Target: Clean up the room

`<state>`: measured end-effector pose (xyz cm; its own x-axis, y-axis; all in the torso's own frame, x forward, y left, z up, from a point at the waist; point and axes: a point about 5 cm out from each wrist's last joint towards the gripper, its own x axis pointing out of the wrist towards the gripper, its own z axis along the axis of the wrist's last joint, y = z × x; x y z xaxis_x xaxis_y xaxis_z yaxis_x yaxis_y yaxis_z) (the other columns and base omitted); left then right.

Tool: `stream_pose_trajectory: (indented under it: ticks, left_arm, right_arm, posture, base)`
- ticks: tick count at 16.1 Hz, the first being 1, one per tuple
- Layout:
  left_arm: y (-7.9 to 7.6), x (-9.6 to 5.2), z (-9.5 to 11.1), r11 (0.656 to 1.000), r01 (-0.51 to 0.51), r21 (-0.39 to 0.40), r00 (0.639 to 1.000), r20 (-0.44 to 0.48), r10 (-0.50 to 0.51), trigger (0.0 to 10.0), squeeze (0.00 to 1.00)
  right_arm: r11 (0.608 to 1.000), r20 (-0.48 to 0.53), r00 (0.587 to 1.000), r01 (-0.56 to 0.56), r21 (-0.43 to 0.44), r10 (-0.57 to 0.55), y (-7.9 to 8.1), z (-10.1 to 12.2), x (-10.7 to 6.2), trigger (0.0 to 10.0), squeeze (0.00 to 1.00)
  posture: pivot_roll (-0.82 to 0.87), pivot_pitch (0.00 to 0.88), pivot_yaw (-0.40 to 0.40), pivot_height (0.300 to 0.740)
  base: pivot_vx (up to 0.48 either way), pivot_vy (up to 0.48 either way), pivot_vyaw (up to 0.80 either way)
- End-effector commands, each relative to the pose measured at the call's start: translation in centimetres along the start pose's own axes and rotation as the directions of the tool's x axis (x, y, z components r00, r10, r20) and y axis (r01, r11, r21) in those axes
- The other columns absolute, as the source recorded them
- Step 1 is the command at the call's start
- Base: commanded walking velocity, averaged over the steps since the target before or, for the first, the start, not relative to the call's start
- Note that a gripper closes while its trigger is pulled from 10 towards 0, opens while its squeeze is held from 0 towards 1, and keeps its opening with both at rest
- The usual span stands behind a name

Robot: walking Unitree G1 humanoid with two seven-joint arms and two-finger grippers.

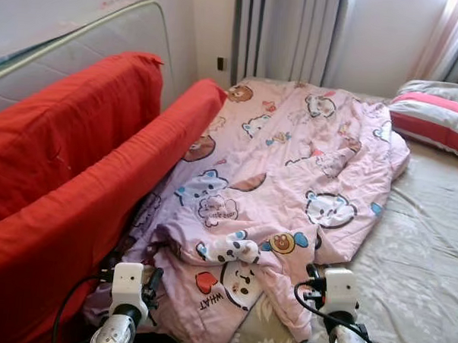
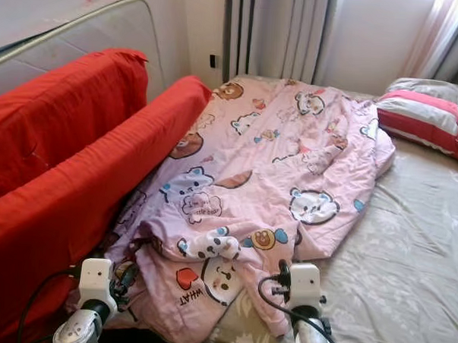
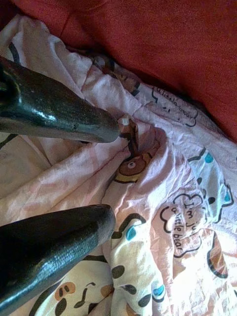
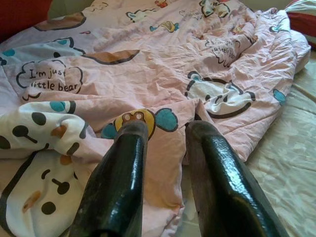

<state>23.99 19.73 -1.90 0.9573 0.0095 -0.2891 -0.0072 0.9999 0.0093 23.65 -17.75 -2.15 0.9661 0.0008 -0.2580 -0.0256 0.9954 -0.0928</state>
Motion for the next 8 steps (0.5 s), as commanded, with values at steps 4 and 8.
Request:
stream_pose_trajectory:
  ticks: [4,8]
  left_arm:
    - [0.67,0.15,0.22,1.000,-0.026,-0.002,1.000,-0.004,0.026,10.0,0.00]
    - [0.16,0.44,0.57,1.000,-0.019,-0.011,1.000,0.007,0.019,10.0,0.00]
  right_arm:
    - [1.000,-0.007,1.000,0.017,-0.004,-0.017,-0.29,0.44,0.56,10.0,0.00]
    - [1.000,-0.057,0.998,0.020,-0.010,-0.020,0.04,0.00,0.66,10.0,0.00]
  posture:
    - [0.03,0.048,-0.019,0.740]
    - [0.03,0.075,-0.020,0.722]
  base:
    - [0.000,0.000,0.00]
    - [0.000,0.000,0.00]
